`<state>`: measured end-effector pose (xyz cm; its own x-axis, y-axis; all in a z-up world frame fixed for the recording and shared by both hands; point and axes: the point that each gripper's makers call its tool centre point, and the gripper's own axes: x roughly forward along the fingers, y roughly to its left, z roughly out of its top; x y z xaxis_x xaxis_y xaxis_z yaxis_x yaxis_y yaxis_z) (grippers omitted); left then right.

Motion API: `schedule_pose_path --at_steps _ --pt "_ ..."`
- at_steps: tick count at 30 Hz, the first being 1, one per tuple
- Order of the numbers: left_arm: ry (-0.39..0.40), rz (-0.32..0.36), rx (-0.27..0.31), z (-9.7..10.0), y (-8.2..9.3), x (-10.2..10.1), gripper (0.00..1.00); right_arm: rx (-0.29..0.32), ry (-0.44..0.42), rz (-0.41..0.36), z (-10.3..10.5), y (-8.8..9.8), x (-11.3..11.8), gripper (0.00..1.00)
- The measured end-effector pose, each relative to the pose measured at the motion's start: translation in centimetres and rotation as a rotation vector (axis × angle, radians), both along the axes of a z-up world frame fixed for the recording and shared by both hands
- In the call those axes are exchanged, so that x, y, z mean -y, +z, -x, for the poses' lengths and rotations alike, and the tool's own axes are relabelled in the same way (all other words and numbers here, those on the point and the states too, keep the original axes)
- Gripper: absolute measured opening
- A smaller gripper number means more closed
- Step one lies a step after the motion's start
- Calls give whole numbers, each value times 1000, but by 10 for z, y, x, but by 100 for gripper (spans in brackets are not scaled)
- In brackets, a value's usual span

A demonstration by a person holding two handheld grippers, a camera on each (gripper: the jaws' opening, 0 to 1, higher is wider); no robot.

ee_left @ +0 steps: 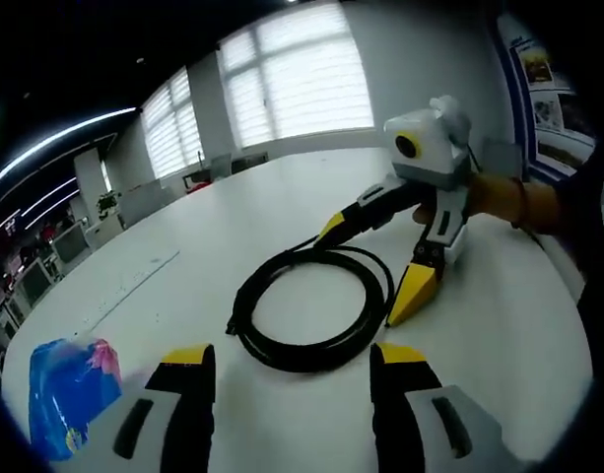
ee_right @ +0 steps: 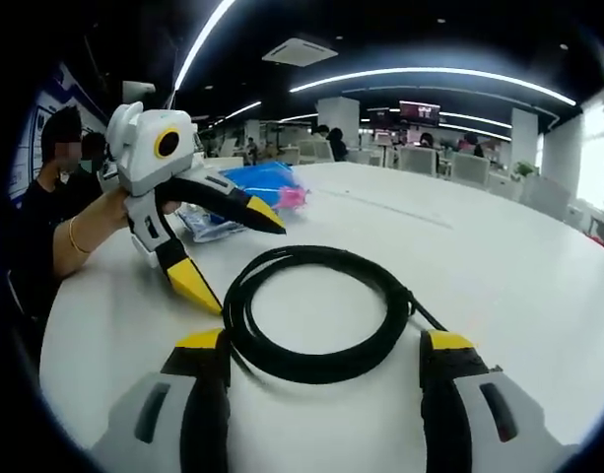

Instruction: Arrange the tabletop items into an orderly group along one side of the table until the central work area is clear of visible clutter.

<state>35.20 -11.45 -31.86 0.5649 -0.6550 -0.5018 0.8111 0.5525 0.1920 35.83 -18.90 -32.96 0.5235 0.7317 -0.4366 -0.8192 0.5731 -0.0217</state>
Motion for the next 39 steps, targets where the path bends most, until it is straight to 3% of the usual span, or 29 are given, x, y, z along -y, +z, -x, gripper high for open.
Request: schedule_pose_path --at_steps 6,17,21,39 --pt "-69 48 -68 7 -5 10 52 6 13 -23 1 0 -2 74" --pt "-29 69 -80 -1 -6 7 50 13 27 -34 5 0 -6 71" --pt "-12 113 -135 0 -10 7 48 14 25 -34 5 0 -6 71" --pt "-12 66 -99 7 -7 9 48 -8 10 -50 6 2 -6 70"
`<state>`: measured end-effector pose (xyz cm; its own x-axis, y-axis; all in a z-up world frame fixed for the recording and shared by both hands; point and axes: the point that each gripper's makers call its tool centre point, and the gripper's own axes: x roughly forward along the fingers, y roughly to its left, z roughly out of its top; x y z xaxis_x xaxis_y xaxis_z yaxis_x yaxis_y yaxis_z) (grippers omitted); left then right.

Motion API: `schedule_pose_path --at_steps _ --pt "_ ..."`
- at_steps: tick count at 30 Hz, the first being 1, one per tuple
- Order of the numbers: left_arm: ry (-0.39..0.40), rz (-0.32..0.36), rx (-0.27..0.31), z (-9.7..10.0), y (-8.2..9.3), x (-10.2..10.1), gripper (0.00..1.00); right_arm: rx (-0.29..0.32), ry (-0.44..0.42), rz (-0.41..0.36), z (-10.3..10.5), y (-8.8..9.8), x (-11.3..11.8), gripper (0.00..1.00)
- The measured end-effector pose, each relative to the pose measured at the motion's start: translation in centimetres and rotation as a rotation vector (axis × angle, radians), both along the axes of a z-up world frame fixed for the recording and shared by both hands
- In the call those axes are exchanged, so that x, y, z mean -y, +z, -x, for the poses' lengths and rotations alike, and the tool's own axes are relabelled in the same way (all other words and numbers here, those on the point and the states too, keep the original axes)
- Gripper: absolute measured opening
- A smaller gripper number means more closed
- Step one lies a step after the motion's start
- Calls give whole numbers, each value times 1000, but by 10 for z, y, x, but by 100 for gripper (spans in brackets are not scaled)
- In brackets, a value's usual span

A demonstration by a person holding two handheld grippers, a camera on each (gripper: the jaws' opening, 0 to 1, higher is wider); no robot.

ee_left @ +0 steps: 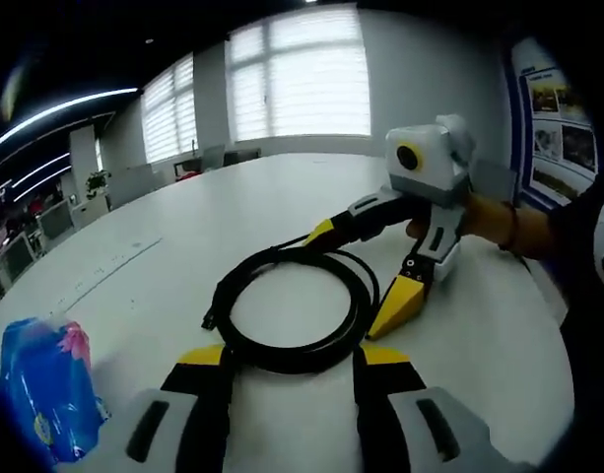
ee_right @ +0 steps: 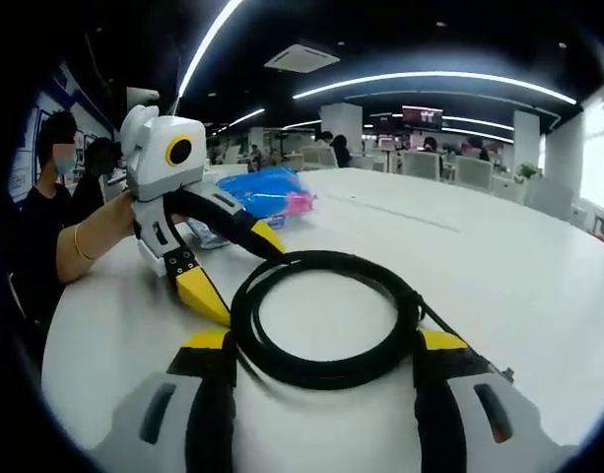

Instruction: Arrange the tabletop items into an orderly group along one side of the table until the central work area is clear of visible clutter.

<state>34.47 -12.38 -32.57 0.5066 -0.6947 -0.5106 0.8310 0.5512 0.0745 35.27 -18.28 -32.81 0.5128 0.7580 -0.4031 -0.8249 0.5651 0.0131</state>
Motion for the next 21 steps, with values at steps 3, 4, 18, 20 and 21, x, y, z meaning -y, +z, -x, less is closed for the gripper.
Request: schedule_pose_path --at_steps 3,4,18,20,21 --pt "-3 -2 0 1 0 0 48 -14 -4 -24 1 2 1 70" --pt "-5 -6 2 2 0 0 48 -18 -5 -29 1 2 0 69" --pt "-4 39 27 11 24 -1 48 18 0 -50 11 27 -1 69" --pt "-5 39 31 12 27 -1 48 22 2 -46 13 29 -2 69" --pt "-5 35 34 12 28 -1 48 23 2 -47 13 30 -2 69"
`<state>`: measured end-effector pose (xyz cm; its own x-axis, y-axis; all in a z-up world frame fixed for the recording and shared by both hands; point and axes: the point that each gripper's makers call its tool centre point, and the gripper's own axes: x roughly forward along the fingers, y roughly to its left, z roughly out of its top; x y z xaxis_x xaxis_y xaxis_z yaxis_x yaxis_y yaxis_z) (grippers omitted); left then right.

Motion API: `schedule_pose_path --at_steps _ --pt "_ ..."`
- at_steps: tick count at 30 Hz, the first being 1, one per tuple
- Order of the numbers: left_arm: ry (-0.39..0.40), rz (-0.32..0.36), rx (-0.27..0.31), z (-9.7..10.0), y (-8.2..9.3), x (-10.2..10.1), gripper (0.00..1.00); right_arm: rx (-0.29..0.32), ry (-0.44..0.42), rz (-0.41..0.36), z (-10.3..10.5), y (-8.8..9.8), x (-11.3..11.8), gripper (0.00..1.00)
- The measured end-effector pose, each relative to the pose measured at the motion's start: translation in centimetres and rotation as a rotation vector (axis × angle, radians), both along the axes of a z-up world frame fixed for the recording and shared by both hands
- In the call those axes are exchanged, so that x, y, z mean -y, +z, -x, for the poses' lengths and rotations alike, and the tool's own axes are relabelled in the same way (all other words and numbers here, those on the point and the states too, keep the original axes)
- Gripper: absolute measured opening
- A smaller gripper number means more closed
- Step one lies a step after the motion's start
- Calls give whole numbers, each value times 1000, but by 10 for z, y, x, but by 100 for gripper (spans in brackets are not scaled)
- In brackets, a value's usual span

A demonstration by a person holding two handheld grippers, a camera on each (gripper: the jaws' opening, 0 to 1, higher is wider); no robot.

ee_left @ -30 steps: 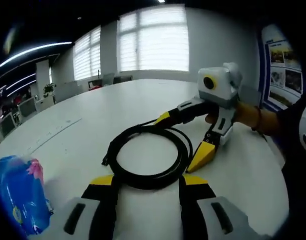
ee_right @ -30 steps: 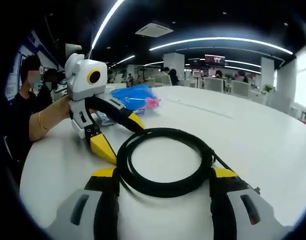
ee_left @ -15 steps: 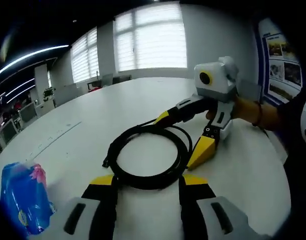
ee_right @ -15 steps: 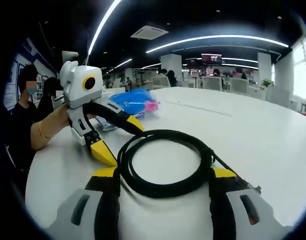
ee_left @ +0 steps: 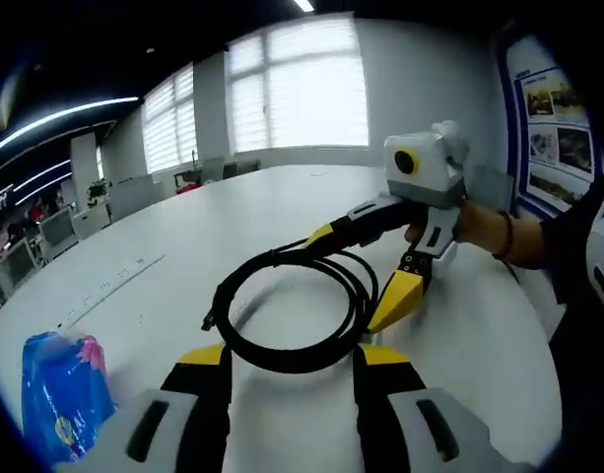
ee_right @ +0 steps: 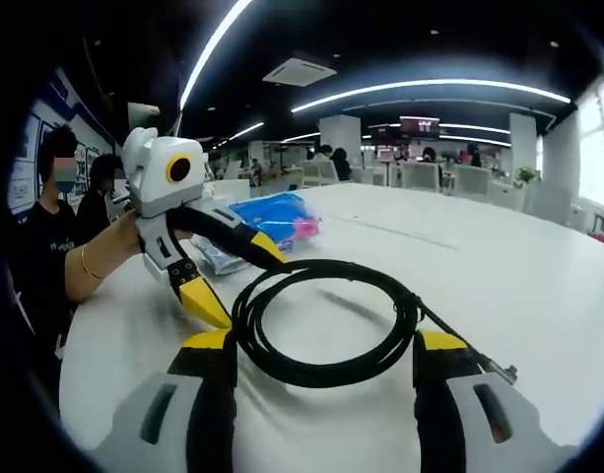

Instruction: Arrange the tabletop items into an orderly group along one side of the table until the central work area is clear of visible clutter.

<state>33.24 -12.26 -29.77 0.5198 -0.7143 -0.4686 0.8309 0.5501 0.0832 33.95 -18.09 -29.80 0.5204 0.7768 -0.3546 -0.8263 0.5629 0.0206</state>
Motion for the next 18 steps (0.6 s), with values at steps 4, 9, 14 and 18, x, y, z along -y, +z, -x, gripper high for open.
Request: schedule_pose_path --at_steps 4,9,14,18 --pt "1 -5 7 3 4 -1 48 2 1 0 3 3 -1 69" --pt "-2 -9 13 8 8 -3 48 -5 6 -13 8 5 -3 69" --pt "-1 -14 19 11 10 -4 48 -11 6 -16 13 7 -4 70" --pt "-2 -16 24 15 13 -5 48 -10 6 -15 17 10 -4 70"
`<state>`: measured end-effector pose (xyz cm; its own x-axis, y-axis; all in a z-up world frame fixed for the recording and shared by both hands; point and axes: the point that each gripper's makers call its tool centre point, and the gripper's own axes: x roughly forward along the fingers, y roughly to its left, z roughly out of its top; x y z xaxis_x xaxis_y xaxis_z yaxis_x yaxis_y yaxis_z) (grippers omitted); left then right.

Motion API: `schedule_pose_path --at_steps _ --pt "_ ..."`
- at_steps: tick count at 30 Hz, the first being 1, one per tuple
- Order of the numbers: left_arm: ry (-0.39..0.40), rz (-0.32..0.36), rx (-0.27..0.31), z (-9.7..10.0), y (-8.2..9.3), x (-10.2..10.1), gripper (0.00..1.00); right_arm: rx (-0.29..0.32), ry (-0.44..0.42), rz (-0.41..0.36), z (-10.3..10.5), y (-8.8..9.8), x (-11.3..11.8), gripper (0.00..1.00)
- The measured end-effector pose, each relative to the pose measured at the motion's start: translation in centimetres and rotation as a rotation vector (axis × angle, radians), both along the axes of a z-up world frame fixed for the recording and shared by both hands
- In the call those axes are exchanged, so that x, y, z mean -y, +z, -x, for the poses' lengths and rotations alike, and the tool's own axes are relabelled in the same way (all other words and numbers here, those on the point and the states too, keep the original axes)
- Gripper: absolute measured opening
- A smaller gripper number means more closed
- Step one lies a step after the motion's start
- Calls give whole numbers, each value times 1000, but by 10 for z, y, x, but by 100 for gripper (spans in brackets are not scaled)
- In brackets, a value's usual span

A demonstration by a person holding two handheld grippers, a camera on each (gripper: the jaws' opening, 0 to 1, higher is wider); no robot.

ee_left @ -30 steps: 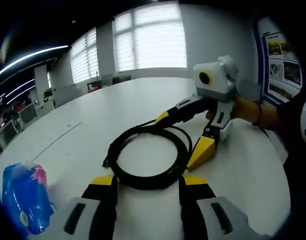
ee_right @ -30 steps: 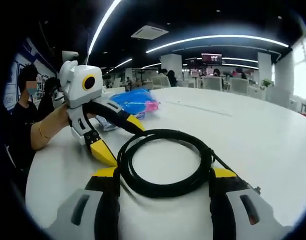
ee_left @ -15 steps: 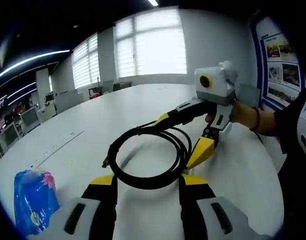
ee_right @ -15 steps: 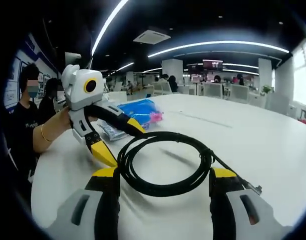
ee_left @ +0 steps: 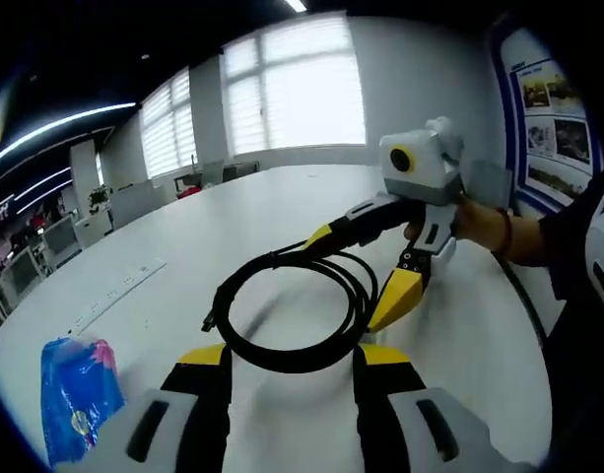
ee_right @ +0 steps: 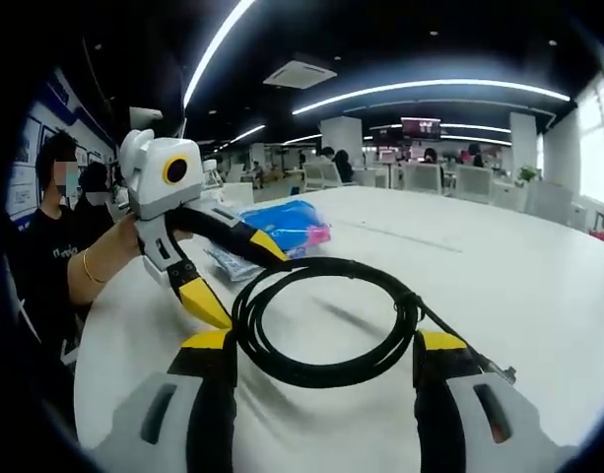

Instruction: Arrange the tabletop items into an orderly group along one side of the table until the central work area is clear of visible clutter.

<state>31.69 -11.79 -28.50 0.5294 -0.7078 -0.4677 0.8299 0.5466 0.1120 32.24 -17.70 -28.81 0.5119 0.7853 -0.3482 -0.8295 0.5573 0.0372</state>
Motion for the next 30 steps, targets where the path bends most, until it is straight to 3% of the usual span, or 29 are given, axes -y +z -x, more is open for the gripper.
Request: schedule_pose_path --at_steps 30 --pt "4 9 20 39 11 -4 48 5 14 -20 31 12 -4 69"
